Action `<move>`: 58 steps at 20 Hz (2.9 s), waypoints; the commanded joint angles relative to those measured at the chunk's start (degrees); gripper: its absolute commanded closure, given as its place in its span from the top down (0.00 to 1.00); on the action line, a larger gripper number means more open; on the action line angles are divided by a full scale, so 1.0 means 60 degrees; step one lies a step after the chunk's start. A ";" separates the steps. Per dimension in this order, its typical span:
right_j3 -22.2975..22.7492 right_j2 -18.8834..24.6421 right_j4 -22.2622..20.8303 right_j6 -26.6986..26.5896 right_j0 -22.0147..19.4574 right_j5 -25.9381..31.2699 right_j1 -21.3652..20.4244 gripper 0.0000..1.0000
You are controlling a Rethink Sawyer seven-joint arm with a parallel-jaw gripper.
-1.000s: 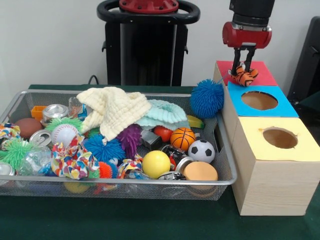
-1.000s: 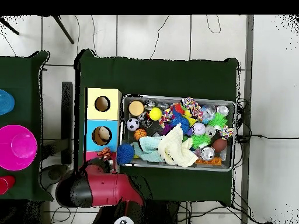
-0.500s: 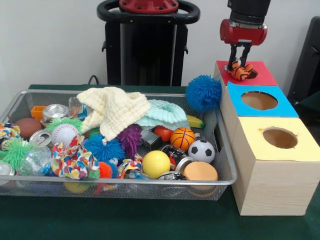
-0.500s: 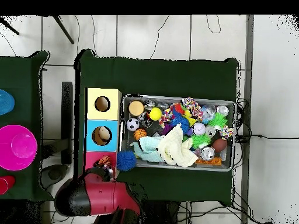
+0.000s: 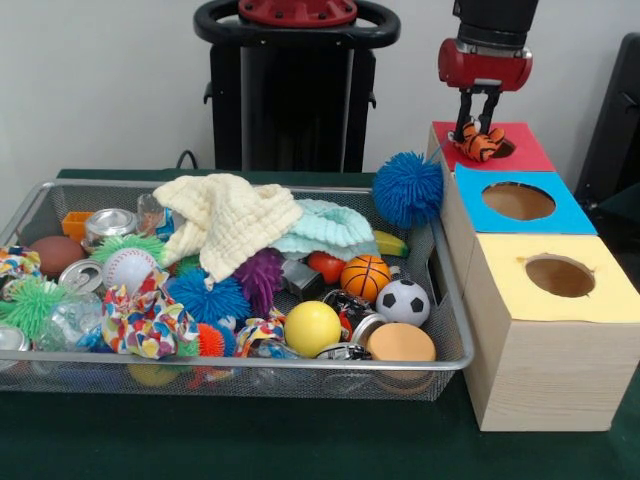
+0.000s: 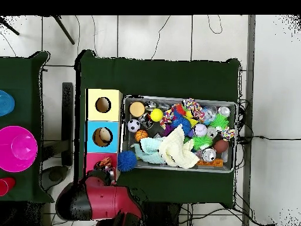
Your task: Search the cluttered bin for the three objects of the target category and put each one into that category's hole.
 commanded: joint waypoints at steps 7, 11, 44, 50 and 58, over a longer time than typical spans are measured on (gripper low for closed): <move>0.0867 0.0494 0.0858 0.2869 0.0294 -0.0875 0.0547 0.00; 0.0858 0.0313 0.1088 0.2857 0.0604 -0.0873 0.0576 0.00; 0.0867 0.0638 0.1349 0.2666 0.0405 -0.2618 0.1853 0.00; 0.0795 0.0804 0.1446 0.2683 0.0339 -0.2778 0.1939 0.00; 0.0629 0.0983 0.1726 0.2864 0.0491 -0.3026 0.2137 0.00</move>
